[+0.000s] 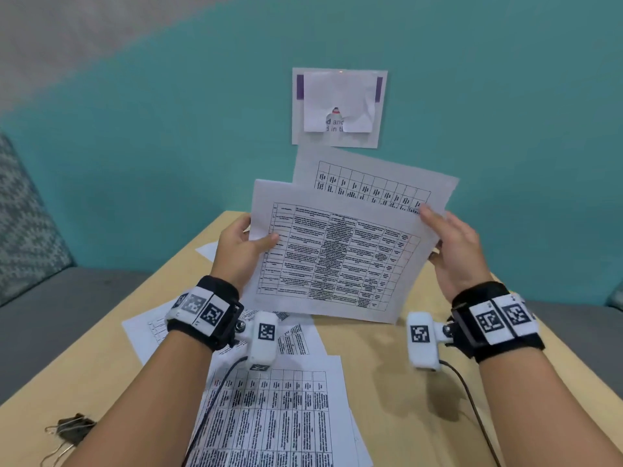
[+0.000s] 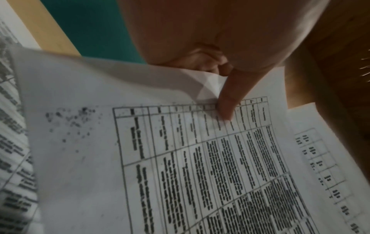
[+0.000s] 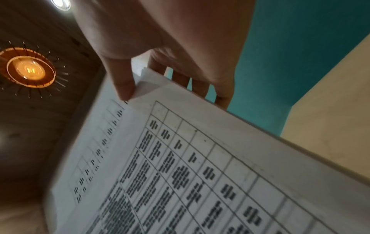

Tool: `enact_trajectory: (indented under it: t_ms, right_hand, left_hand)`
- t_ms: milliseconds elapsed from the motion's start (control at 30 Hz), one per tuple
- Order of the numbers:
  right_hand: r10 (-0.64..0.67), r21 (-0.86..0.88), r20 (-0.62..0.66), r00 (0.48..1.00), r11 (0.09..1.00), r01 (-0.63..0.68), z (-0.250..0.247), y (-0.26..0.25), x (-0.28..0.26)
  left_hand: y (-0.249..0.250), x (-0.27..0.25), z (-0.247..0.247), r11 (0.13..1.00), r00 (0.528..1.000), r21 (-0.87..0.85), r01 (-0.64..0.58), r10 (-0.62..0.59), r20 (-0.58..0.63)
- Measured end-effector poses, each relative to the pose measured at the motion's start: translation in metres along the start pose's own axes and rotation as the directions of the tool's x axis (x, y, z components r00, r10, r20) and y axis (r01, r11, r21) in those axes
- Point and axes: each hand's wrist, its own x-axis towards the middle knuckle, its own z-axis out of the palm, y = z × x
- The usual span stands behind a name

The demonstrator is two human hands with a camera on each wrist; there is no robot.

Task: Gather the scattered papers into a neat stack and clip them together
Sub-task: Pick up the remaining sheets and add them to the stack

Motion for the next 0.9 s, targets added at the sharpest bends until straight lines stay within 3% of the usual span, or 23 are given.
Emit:
enact_trajectory:
  t_ms: [167, 367, 500, 600, 733, 900]
  right_hand:
    - [0.048, 0.179, -0.093, 0.995, 0.983, -0.031, -0.001, -0.007, 0.002]
    - [0.157, 0.361, -0.123, 0.980, 0.927, -0.103, -0.020, -0.001, 0.007]
    - [0.256, 0.234, 0.071, 0.964, 0.935, -0.265, -0.016, 0.005, 0.005]
    - [0.313, 0.127, 0.100, 0.944, 0.937, -0.325, -0.010, 0.015, 0.004]
    - [0.304, 0.026, 0.000, 0.953, 0.952, -0.304, -0.006, 0.021, 0.005]
    - [0.293, 0.084, -0.223, 0.930, 0.956, -0.281, -0.012, 0.020, 0.008]
  left_hand:
    - [0.004, 0.000, -0.003, 1.000, 1.000, -0.028, 0.011, -0.010, 0.016]
    - [0.004, 0.010, -0.024, 0.979, 0.987, -0.172, 0.107, -0.126, -0.105]
    - [0.001, 0.014, -0.029, 0.954, 0.965, -0.262, 0.146, -0.195, -0.174]
    - [0.001, 0.014, -0.029, 0.938, 0.951, -0.309, 0.156, -0.228, -0.210]
    - [0.004, 0.013, -0.030, 0.956, 0.911, -0.271, 0.117, -0.212, -0.355]
    - [0.000, 0.014, -0.040, 0.972, 0.820, -0.221, 0.077, -0.187, -0.541]
